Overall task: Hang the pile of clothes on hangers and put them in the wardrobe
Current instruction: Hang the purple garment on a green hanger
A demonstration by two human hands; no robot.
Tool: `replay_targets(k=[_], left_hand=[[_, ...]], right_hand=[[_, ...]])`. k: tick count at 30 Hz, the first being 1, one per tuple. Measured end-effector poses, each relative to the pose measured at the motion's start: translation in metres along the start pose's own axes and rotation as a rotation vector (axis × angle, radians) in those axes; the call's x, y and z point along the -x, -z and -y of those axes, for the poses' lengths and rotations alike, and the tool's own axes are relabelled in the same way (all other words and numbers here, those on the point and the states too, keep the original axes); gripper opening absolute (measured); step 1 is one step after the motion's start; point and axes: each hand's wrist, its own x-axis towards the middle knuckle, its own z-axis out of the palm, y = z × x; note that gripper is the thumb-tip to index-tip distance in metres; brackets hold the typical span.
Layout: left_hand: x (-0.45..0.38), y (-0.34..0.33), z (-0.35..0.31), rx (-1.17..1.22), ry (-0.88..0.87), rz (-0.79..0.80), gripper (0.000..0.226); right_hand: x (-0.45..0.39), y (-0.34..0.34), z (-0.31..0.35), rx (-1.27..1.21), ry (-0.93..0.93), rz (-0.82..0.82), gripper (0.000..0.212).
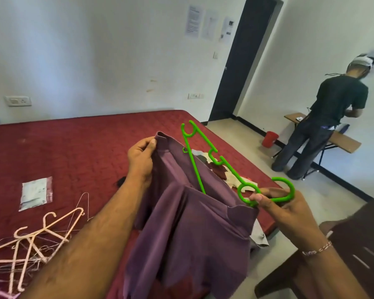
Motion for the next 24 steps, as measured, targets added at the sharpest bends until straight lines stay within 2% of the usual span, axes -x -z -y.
replay_targets(k=[7,15,24], left_hand=[[0.035,-0.035,0.015,0.023,0.047,-0.007,0.019],[0.051,-0.036,0.000,-0.036,-0.068,0.110,0.022],[0.061,-0.037,-0.009,-0.223,-0.143,0.043,0.030]], right_hand=[[0.011,0.031,-0.029,0.139,-0.016,0.115,0.006],[0.023,0.042,-0.041,0.064,-0.015,-0.011,0.014],[0.020,0.055,-0.027,0.139,0.001,0.235,0.011]])
